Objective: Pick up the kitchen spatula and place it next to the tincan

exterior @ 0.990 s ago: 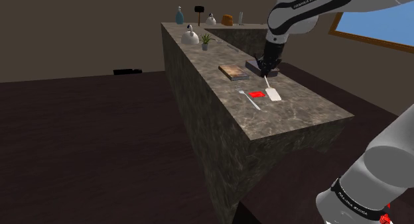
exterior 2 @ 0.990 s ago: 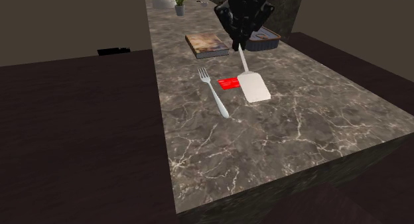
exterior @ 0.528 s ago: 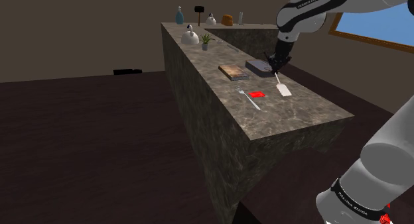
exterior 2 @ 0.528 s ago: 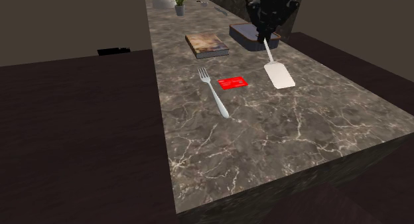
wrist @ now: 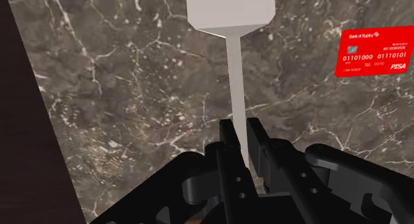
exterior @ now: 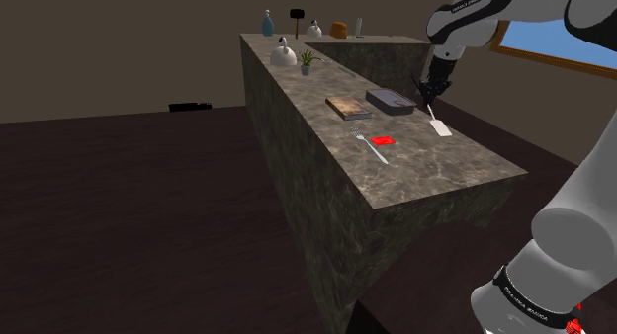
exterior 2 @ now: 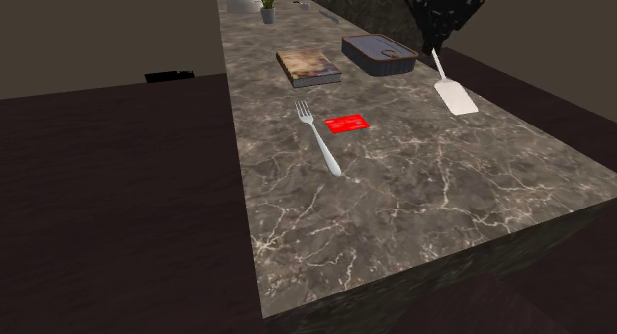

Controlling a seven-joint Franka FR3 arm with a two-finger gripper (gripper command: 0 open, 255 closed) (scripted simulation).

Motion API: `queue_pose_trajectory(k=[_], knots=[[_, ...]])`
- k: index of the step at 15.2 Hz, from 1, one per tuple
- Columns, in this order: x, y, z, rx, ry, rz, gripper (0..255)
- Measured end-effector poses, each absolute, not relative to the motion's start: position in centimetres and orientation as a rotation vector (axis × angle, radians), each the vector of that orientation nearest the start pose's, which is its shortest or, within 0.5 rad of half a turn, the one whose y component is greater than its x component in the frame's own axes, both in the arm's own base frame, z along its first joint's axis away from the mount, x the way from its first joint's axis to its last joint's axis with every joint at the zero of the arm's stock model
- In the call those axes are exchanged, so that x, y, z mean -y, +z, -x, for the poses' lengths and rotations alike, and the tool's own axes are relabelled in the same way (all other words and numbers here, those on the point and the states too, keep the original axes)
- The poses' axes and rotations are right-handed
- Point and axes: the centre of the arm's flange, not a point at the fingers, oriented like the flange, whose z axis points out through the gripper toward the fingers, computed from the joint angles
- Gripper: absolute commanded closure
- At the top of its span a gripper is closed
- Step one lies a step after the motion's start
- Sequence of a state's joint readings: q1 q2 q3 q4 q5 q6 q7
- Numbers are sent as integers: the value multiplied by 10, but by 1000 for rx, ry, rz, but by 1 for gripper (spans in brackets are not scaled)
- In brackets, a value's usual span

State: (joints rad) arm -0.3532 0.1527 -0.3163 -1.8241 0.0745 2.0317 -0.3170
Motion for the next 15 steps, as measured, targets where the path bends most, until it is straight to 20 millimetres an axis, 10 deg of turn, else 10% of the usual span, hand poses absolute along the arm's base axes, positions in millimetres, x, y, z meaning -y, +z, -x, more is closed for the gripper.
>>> queue_pose_trajectory(k=[4, 15], knots=[[415, 459, -478, -592, -103, 3096, 255], [420, 402, -478, -590, -102, 3096, 255]])
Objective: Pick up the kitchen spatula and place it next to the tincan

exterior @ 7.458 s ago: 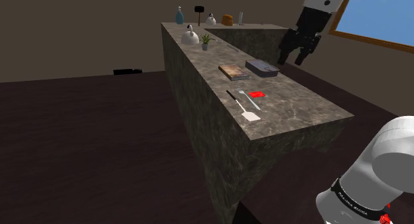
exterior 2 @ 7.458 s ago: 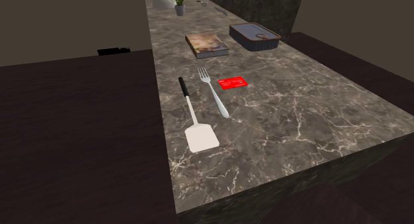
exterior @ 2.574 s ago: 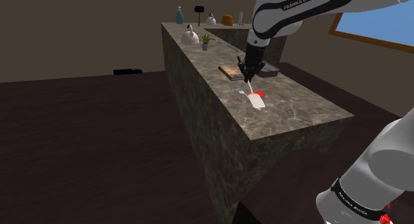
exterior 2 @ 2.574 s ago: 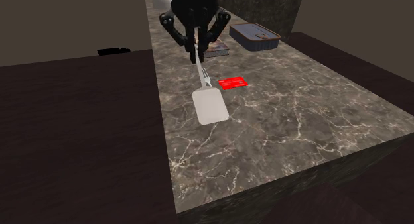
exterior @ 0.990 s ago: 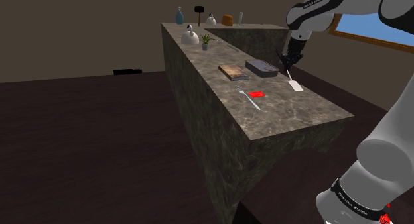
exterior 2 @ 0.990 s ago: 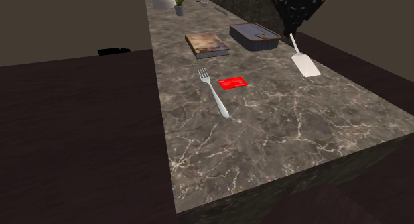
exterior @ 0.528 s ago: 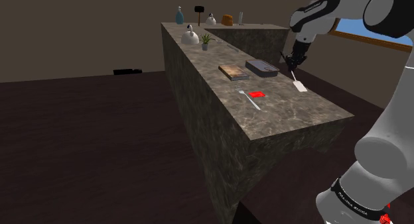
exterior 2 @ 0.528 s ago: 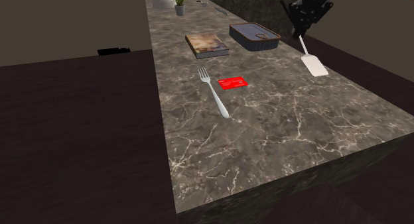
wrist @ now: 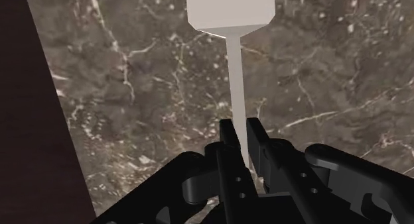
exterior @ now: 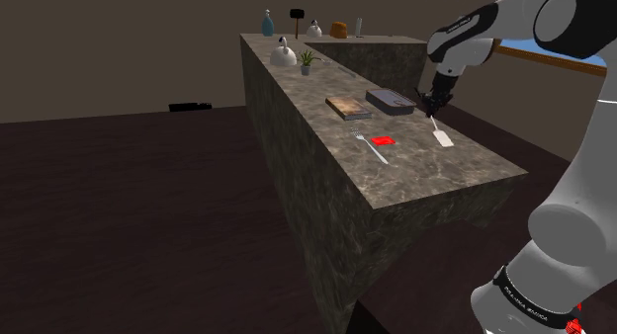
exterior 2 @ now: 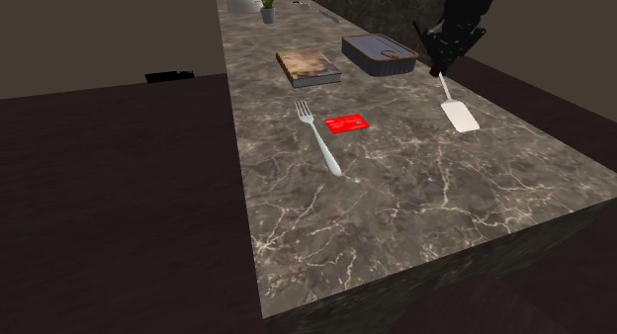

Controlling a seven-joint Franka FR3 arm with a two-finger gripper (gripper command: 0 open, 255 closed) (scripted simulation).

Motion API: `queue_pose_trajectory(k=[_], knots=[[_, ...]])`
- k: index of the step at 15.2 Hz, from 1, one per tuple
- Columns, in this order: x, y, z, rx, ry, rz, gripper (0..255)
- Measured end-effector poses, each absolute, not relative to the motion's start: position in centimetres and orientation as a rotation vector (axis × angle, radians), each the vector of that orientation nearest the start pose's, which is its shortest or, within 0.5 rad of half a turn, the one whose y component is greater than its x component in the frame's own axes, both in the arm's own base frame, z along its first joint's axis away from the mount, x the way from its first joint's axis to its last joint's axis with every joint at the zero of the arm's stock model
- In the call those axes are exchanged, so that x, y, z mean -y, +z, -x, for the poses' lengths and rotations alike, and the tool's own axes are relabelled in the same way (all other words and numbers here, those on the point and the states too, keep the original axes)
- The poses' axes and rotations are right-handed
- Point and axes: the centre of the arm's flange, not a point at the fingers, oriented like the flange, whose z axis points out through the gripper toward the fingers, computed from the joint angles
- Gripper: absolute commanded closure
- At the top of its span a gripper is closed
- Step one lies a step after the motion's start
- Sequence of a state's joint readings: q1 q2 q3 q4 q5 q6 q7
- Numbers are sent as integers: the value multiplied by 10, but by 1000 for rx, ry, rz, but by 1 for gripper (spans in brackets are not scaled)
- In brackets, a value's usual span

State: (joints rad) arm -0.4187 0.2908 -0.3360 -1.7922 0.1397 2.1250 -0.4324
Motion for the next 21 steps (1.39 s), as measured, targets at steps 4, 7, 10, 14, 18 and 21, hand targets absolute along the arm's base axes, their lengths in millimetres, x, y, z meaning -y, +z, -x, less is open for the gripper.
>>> queue_pose_trajectory(k=[4, 7, 10, 14, 18, 21], knots=[[422, 381, -478, -590, -103, 3096, 255], [420, 365, -478, -589, -102, 3096, 255], [421, 352, -479, -590, -102, 3096, 255], [421, 351, -478, -590, -103, 3096, 255], [421, 351, -478, -590, -103, 3096, 0], [421, 351, -478, -590, -103, 3096, 0]])
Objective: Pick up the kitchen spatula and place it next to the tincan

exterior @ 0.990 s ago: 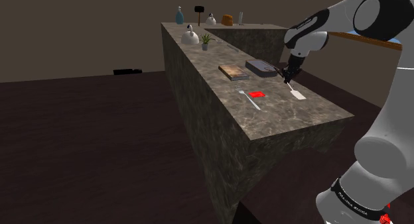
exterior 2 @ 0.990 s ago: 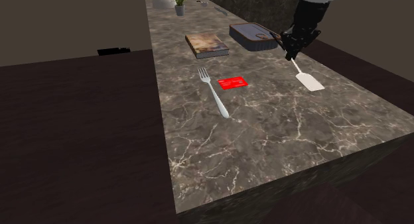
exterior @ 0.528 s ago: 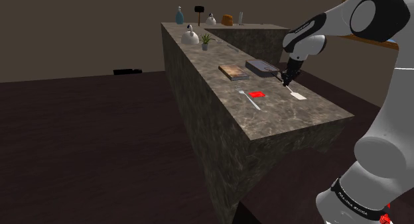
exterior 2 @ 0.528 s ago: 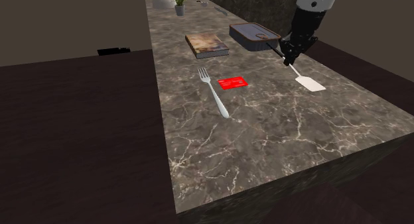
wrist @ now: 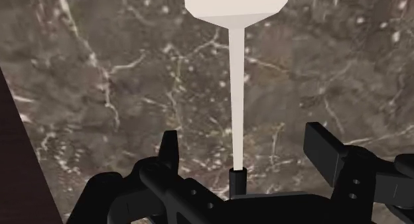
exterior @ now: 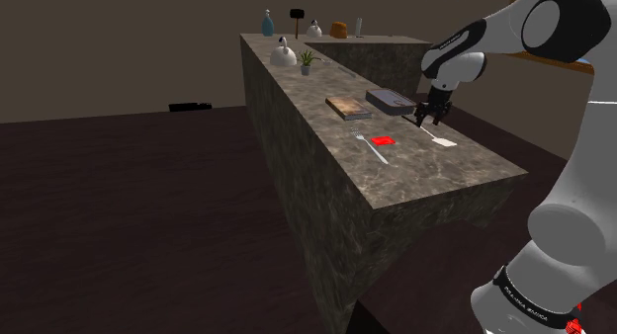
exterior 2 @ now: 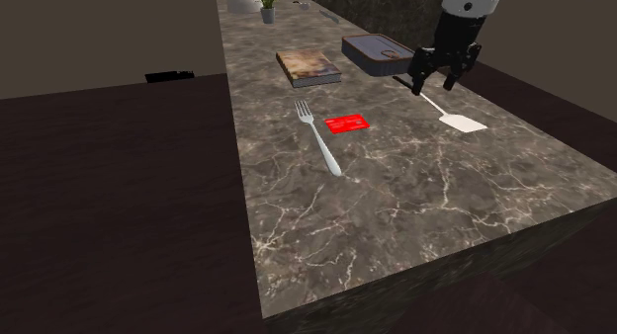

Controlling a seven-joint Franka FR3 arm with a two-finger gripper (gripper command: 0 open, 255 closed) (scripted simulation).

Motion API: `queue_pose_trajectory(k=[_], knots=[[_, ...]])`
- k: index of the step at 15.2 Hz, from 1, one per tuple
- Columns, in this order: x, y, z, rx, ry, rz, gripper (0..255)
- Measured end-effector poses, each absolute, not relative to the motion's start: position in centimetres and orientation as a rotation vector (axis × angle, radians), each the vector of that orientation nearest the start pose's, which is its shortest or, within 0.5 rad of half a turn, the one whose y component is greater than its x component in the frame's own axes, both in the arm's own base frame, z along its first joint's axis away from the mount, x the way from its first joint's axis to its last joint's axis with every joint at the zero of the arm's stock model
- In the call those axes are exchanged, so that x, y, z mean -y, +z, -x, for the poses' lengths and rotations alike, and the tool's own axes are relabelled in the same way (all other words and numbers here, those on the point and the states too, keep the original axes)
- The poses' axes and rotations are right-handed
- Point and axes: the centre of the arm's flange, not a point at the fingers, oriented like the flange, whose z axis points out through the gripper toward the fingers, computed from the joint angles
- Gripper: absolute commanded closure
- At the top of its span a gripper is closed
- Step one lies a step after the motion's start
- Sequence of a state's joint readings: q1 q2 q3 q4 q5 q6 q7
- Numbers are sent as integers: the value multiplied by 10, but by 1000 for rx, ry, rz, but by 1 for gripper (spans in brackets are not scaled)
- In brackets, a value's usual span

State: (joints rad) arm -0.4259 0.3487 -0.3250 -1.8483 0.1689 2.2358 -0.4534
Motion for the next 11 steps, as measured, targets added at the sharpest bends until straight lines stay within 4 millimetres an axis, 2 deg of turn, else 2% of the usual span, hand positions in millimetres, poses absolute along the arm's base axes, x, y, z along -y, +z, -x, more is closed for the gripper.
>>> queue_pose_trajectory(k=[3, 7, 11], knots=[[419, 356, -477, -590, -103, 3096, 0], [419, 394, -475, -590, -105, 3097, 0], [420, 400, -475, -590, -103, 3096, 0]])
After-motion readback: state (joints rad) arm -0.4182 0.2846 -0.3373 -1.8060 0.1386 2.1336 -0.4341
